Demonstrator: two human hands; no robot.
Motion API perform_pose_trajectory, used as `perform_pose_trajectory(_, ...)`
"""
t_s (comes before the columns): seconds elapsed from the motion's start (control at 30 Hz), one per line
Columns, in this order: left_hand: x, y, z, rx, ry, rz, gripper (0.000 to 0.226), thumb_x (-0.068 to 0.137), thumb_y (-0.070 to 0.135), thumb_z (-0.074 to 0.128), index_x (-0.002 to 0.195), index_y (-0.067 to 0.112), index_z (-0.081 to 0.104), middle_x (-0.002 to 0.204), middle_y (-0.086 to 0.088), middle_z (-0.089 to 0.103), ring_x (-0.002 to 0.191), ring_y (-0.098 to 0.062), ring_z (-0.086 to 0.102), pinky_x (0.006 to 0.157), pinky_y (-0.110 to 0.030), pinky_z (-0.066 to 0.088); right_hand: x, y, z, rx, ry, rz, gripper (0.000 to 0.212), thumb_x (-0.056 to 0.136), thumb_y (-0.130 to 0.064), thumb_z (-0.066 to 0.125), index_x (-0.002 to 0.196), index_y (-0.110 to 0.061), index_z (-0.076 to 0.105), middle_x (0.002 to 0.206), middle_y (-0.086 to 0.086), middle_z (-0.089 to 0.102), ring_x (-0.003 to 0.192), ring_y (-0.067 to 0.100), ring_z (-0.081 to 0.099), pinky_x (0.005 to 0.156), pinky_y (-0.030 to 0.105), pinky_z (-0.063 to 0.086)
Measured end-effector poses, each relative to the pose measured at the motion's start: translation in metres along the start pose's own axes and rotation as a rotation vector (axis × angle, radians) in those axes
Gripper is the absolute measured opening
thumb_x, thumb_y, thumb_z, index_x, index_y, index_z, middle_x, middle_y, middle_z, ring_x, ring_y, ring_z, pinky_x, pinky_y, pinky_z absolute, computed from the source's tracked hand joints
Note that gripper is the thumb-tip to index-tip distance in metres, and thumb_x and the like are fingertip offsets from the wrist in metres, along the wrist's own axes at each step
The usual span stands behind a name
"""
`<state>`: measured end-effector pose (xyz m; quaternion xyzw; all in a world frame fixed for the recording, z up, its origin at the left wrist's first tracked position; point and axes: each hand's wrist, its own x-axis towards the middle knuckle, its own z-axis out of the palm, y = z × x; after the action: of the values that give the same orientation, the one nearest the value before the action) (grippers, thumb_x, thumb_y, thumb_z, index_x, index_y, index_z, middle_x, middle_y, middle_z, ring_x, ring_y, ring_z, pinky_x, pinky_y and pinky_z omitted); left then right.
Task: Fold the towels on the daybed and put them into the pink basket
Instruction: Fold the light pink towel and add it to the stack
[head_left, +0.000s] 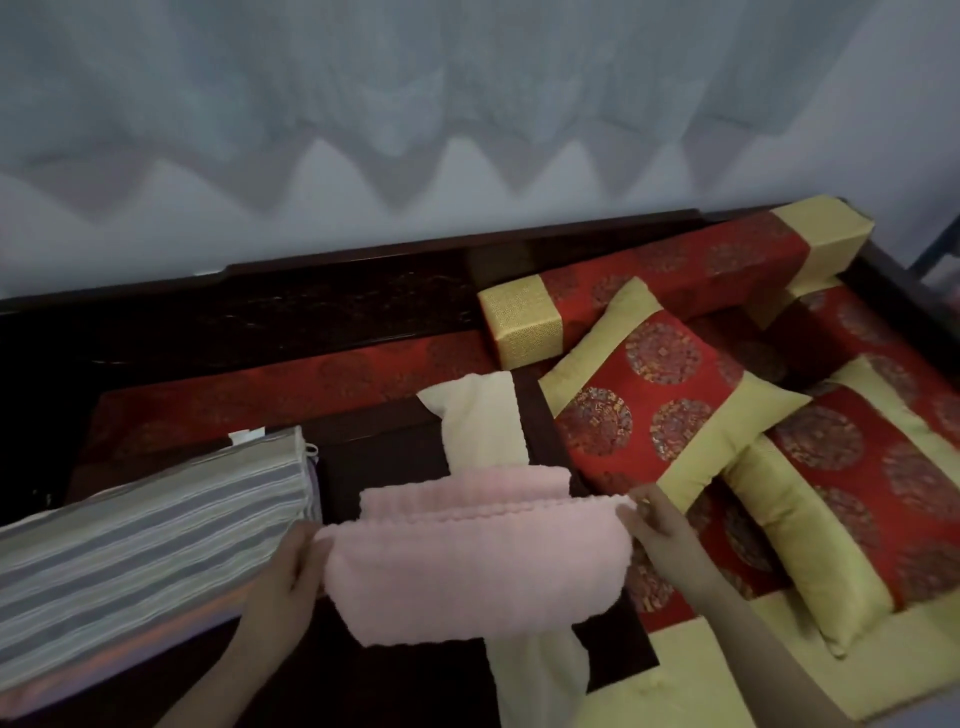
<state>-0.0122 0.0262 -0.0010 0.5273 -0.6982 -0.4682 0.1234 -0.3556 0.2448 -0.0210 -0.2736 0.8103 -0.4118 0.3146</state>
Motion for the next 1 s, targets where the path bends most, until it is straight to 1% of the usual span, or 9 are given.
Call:
perform_pose_trajectory(0.17, 0.056, 0.019, 0.025, -0.002, 0.155, -0.034, 0.014, 0.098, 0.026, 0.043, 0.088, 0.019, 0.051, 0.07, -0.006, 0.059, 0.068, -0.029, 0.057, 0.063, -0.036, 0.041, 0.058, 0.003, 0.022, -0.056, 0.098, 0.039, 0.019, 0.095, -0.022, 0.052, 0.091, -0.004, 0.047, 0.073, 0.01, 0.043, 0.065, 0.019, 0.043, 0.061, 0.034, 0.037)
perform_pose_trajectory(0.27, 0.085, 0.011, 0.043, 0.021, 0.212, -0.152, 0.022, 0.098, 0.024, 0.042, 0.101, 0.006, 0.054, 0.084, -0.017, 0.062, 0.081, -0.035, 0.058, 0.069, -0.038, 0.04, 0.079, 0.006, 0.034, -0.049, 0.072, 0.115, 0.018, 0.094, -0.02, 0.056, 0.089, -0.004, 0.048, 0.07, 0.008, 0.046, 0.064, 0.02, 0.045, 0.06, 0.032, 0.037)
perform_pose_trajectory(0.37, 0.094, 0.001, 0.059, 0.017, 0.234, -0.322, 0.025, 0.093, 0.022, 0.051, 0.1, -0.001, 0.057, 0.087, -0.021, 0.061, 0.089, -0.041, 0.06, 0.076, -0.042, 0.046, 0.085, 0.012, 0.039, -0.039, 0.063, 0.186, 0.024, 0.088, -0.026, 0.065, 0.084, -0.007, 0.051, 0.069, 0.003, 0.05, 0.065, 0.018, 0.046, 0.062, 0.029, 0.038)
perform_pose_trajectory(0.47, 0.086, 0.006, 0.07, -0.025, 0.119, -0.455, 0.064, 0.074, 0.037, 0.069, 0.116, -0.007, 0.05, 0.105, -0.026, 0.061, 0.102, -0.042, 0.059, 0.08, -0.04, 0.046, 0.074, 0.009, 0.041, 0.057, 0.1, 0.319, 0.033, 0.075, -0.04, 0.076, 0.086, -0.016, 0.057, 0.082, -0.001, 0.062, 0.073, 0.017, 0.057, 0.068, 0.033, 0.048)
perform_pose_trajectory(0.53, 0.082, 0.01, 0.073, -0.034, 0.032, -0.522, 0.098, 0.056, 0.048, 0.071, 0.13, -0.007, 0.039, 0.121, -0.024, 0.056, 0.11, -0.039, 0.056, 0.082, -0.037, 0.044, 0.059, 0.006, 0.045, 0.093, 0.058, 0.419, 0.042, 0.069, -0.038, 0.082, 0.094, -0.015, 0.057, 0.089, 0.0, 0.063, 0.075, 0.014, 0.06, 0.064, 0.029, 0.052)
perform_pose_trajectory(0.6, 0.08, 0.011, 0.075, -0.085, -0.061, -0.618, 0.113, 0.05, 0.05, 0.077, 0.137, -0.007, 0.032, 0.128, -0.023, 0.054, 0.113, -0.037, 0.056, 0.09, -0.041, 0.047, 0.047, 0.008, 0.052, 0.057, -0.017, 0.48, 0.05, 0.066, -0.034, 0.085, 0.1, -0.011, 0.057, 0.094, 0.001, 0.063, 0.078, 0.011, 0.059, 0.058, 0.023, 0.046)
perform_pose_trajectory(0.73, 0.079, 0.005, 0.071, -0.317, -0.236, -0.796, 0.088, 0.062, 0.031, 0.087, 0.13, -0.007, 0.047, 0.124, -0.023, 0.06, 0.108, -0.034, 0.058, 0.091, -0.043, 0.049, 0.043, 0.014, 0.06, 0.091, -0.067, 0.557, 0.071, 0.052, -0.035, 0.09, 0.107, -0.002, 0.061, 0.106, 0.01, 0.066, 0.083, 0.016, 0.062, 0.058, 0.022, 0.045)
perform_pose_trajectory(0.9, 0.069, 0.01, 0.061, -0.517, -0.358, -0.653, 0.062, 0.063, 0.031, 0.085, 0.115, 0.003, 0.064, 0.099, -0.014, 0.074, 0.096, -0.03, 0.066, 0.074, -0.036, 0.053, 0.039, -0.008, 0.053, 0.285, -0.079, 0.595, 0.023, 0.07, -0.011, 0.082, 0.085, -0.006, 0.065, 0.083, 0.007, 0.066, 0.069, 0.015, 0.06, 0.051, 0.023, 0.046)
perform_pose_trajectory(1.0, 0.057, 0.02, 0.049, -0.451, -0.265, -0.448, 0.049, 0.081, 0.024, 0.073, 0.123, 0.007, 0.055, 0.101, -0.006, 0.072, 0.092, -0.023, 0.067, 0.069, -0.032, 0.053, 0.032, -0.021, 0.047, 0.31, -0.019, 0.493, 0.015, 0.081, -0.012, 0.072, 0.089, -0.017, 0.061, 0.087, 0.0, 0.063, 0.078, 0.017, 0.06, 0.073, 0.033, 0.05)
